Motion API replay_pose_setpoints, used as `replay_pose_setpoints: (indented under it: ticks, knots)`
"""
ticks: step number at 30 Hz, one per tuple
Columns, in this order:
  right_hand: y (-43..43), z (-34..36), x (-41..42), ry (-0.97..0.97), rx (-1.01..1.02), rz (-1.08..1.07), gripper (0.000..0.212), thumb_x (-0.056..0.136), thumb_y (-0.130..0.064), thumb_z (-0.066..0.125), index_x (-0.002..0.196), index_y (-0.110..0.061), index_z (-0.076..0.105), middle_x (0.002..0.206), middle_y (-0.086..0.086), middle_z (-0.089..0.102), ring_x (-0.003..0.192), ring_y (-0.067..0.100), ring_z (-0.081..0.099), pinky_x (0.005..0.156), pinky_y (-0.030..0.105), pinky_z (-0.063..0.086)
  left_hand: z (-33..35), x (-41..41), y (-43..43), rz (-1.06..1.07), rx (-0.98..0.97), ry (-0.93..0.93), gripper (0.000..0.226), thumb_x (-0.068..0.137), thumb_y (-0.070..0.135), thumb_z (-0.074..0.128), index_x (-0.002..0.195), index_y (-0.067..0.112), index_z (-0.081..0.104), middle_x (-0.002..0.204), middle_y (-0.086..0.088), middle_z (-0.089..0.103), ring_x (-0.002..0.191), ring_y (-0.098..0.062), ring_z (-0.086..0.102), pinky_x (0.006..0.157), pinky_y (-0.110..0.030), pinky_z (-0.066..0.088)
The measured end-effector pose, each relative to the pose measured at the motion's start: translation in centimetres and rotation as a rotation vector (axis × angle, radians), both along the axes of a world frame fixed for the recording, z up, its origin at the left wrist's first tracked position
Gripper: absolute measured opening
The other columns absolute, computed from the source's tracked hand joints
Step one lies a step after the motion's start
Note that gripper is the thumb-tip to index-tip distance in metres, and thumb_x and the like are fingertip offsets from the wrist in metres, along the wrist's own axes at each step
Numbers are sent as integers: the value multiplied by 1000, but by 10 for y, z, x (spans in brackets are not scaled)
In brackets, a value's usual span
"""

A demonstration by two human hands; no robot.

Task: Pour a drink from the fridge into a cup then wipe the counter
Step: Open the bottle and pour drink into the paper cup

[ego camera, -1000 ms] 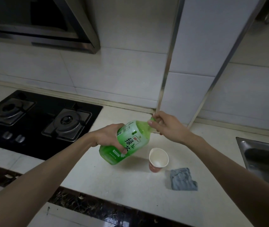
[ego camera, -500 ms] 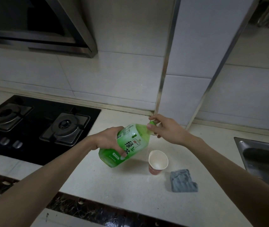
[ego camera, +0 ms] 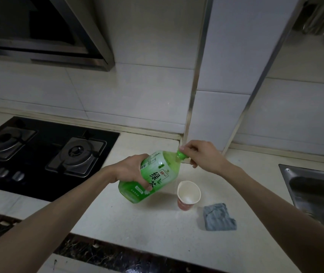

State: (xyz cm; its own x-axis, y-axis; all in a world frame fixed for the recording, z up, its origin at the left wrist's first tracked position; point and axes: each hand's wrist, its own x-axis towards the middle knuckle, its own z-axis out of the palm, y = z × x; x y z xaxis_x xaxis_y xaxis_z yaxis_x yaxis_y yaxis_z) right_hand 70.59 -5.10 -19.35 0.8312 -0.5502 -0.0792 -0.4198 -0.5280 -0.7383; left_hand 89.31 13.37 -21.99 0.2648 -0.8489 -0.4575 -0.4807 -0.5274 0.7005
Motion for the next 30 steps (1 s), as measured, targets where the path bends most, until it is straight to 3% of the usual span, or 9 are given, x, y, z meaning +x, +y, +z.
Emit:
replay_pose_setpoints:
  ticks: [2, 5, 8, 12, 17, 20, 22, 25, 30]
  knots:
    - [1, 1, -1, 3, 20, 5, 29, 93, -36, 60, 98, -8, 68, 69, -3, 66, 50, 2, 61, 50, 12, 47, -2, -2, 1, -3, 4, -19, 77, 48, 25, 96, 113, 28, 55, 106, 7, 72, 97, -14, 70, 84, -38, 61]
    - [1, 2, -6, -7, 116, 78, 17, 90, -18, 67, 106, -12, 67, 83, 2, 67, 57, 5, 65, 55, 14, 50, -6, -4, 4, 3, -1, -42, 77, 48, 25, 96, 112, 29, 54, 105, 8, 71, 97, -13, 69, 84, -36, 60]
    - [1, -2, -11, -37, 113, 123, 22, 85, -7, 68, 103, -20, 66, 96, 1, 64, 70, 11, 68, 62, 14, 52, -9, -9, 5, 1, -9, -55, 77, 50, 24, 96, 115, 29, 54, 105, 8, 70, 97, -12, 68, 83, -33, 60]
    - [3, -10, -12, -114, 150, 91, 8, 86, -11, 70, 89, -17, 66, 98, 3, 68, 75, 11, 64, 63, 21, 55, -11, -16, 5, 5, -24, -67, 77, 53, 23, 96, 117, 27, 53, 105, 9, 69, 97, -8, 66, 81, -27, 58]
    - [4, -24, -16, -157, 217, 6, 23, 86, -13, 72, 108, -17, 68, 99, 6, 68, 80, 21, 67, 62, 22, 55, -19, -22, 6, -3, -19, -107, 79, 52, 25, 96, 117, 28, 51, 104, 11, 67, 97, -8, 65, 80, -26, 56]
    - [7, -34, -24, -77, 138, 2, 18, 87, -19, 71, 105, -20, 69, 91, -2, 68, 73, 13, 64, 68, 12, 49, -25, -26, 6, -39, -5, -154, 79, 53, 26, 96, 118, 25, 50, 104, 9, 67, 97, -11, 65, 79, -24, 55]
    - [9, -40, -30, -57, 67, 36, 16, 87, -19, 71, 102, -25, 70, 100, -6, 63, 83, 13, 62, 71, 7, 44, -29, -28, 5, -59, 12, -170, 79, 54, 27, 95, 118, 23, 50, 105, 8, 67, 98, -12, 65, 80, -25, 56]
    - [9, -45, -39, -83, 76, 73, 20, 86, -14, 71, 101, -28, 69, 109, -6, 62, 93, 11, 62, 80, 10, 47, -36, -31, 5, -73, 33, -176, 79, 53, 28, 95, 118, 24, 50, 105, 8, 66, 97, -12, 65, 81, -27, 57]
    - [-3, -54, -52, -101, 108, -115, 24, 85, -17, 72, 109, -22, 70, 97, -4, 68, 86, 10, 65, 81, 16, 49, -47, -31, 5, -103, 56, -203, 80, 53, 29, 95, 119, 22, 50, 104, 8, 66, 95, -11, 65, 77, -24, 56]
